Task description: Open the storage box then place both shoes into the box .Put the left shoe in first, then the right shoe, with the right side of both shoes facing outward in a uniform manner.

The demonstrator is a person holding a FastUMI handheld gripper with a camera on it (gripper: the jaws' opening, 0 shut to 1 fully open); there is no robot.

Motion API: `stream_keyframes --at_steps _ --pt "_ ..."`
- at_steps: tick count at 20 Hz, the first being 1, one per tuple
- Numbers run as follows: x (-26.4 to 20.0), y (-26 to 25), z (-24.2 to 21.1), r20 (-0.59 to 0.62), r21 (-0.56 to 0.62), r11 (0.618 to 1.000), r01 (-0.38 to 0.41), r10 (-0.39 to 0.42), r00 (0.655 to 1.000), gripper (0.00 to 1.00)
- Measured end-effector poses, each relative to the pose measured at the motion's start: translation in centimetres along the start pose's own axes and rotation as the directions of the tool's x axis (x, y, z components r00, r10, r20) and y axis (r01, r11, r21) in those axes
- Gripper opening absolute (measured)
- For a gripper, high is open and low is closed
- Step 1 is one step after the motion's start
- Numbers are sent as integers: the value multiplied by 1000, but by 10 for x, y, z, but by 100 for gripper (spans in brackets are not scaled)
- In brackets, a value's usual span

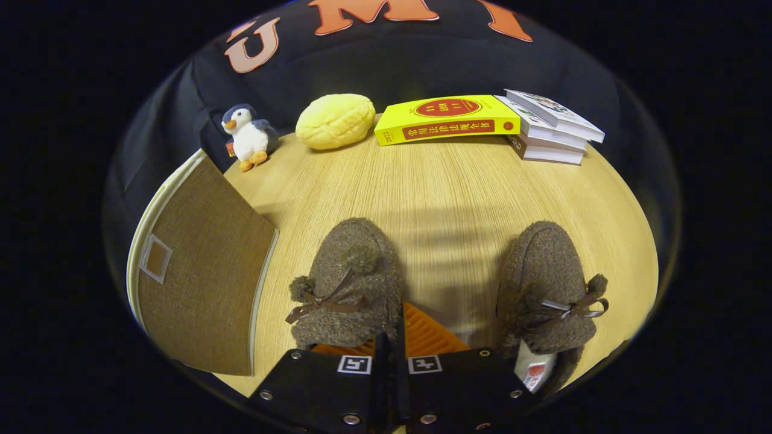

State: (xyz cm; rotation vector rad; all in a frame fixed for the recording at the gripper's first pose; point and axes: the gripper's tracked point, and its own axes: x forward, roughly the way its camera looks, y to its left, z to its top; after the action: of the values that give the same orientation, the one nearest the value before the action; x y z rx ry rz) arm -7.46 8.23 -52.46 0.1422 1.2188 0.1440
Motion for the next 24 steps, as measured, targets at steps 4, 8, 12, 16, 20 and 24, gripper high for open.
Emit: stream_keyframes --at_steps 4,8,12,16,20,24 --pt "-25 14 13 13 27 999 -34 34 999 5" --pt "-69 46 42 54 80 989 -127 123 991 5" --pt "-120 70 90 139 109 980 -167 151 979 5" --pt "-151 106 114 165 121 973 -199 178 970 5" --pt "-155 154 118 132 122 969 -216 200 971 5" --pt "-145 210 109 85 111 967 -228 220 972 5"
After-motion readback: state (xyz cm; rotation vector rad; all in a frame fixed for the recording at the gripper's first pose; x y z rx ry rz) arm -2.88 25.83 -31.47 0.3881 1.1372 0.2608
